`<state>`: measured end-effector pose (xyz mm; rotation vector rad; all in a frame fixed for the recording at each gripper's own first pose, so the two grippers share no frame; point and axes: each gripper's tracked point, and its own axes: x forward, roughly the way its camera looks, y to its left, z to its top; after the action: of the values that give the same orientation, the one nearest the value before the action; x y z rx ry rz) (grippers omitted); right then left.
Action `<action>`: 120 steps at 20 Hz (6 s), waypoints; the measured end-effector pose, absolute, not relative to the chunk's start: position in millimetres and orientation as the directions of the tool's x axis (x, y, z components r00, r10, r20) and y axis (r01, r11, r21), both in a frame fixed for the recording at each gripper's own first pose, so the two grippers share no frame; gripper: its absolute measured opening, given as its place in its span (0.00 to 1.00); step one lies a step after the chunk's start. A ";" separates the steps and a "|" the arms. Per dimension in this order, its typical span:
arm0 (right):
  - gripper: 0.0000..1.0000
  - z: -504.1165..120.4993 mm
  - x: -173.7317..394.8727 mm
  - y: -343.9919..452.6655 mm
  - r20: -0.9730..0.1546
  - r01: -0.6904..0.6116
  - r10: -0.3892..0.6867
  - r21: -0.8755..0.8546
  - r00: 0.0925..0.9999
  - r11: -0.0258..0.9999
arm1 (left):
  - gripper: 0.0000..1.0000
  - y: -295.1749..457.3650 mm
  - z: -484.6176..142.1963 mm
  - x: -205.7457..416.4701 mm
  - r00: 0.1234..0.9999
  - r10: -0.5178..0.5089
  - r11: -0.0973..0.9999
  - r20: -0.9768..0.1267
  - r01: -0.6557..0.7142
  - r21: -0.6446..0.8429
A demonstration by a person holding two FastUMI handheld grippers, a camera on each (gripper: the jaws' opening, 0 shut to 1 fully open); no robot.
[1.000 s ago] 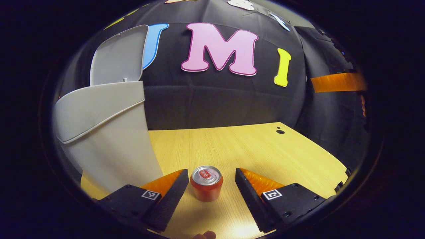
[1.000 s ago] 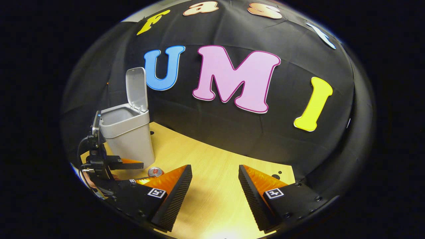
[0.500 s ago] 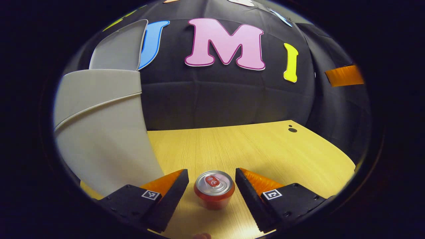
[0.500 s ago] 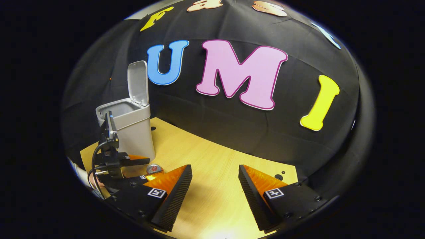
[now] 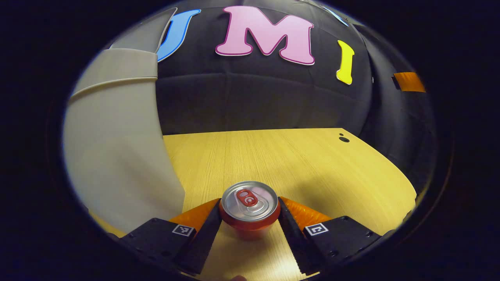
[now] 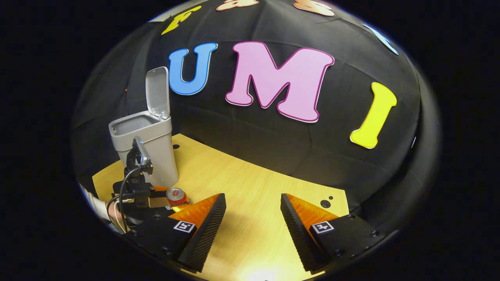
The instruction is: Press the lid of the desktop garbage bin to open it, pick up the crumpled paper on the desktop and throw it into the bin, then pick up the pop can on the desktop and drop it into the bin, and finally close the garbage bin lid.
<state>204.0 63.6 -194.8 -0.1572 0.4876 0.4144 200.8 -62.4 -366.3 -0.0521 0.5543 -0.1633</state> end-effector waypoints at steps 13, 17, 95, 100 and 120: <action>0.92 -176.5 175.6 85.3 -0.447 -0.449 0.378 -0.062 0.811 0.891 | 0.84 -34.9 -139.5 191.4 0.961 -0.211 0.977 -0.178 0.204 -0.058; 0.92 -166.7 169.7 96.4 -0.425 -0.449 0.388 -0.050 0.818 0.892 | 0.84 9.2 -97.2 189.6 0.978 -0.134 0.990 -0.162 0.124 -0.068; 0.92 -179.5 145.1 115.0 -0.432 -0.414 0.398 0.061 0.810 0.908 | 0.99 205.7 -160.5 170.8 0.844 0.040 0.999 -0.536 -0.045 0.003; 0.92 -192.5 134.8 113.5 -0.452 -0.405 0.396 0.081 0.799 0.911 | 1.00 201.5 -162.1 171.4 0.855 0.029 0.999 -0.517 -0.017 0.027; 0.95 -100.4 83.5 136.1 -0.271 -0.308 0.314 0.067 0.910 0.949 | 0.94 108.0 -96.8 79.7 0.976 0.001 1.000 -0.218 -0.005 -0.019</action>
<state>83.5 136.1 -100.4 0.0228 0.2834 0.3207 79.7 108.0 -96.8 -0.0197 0.2201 0.0030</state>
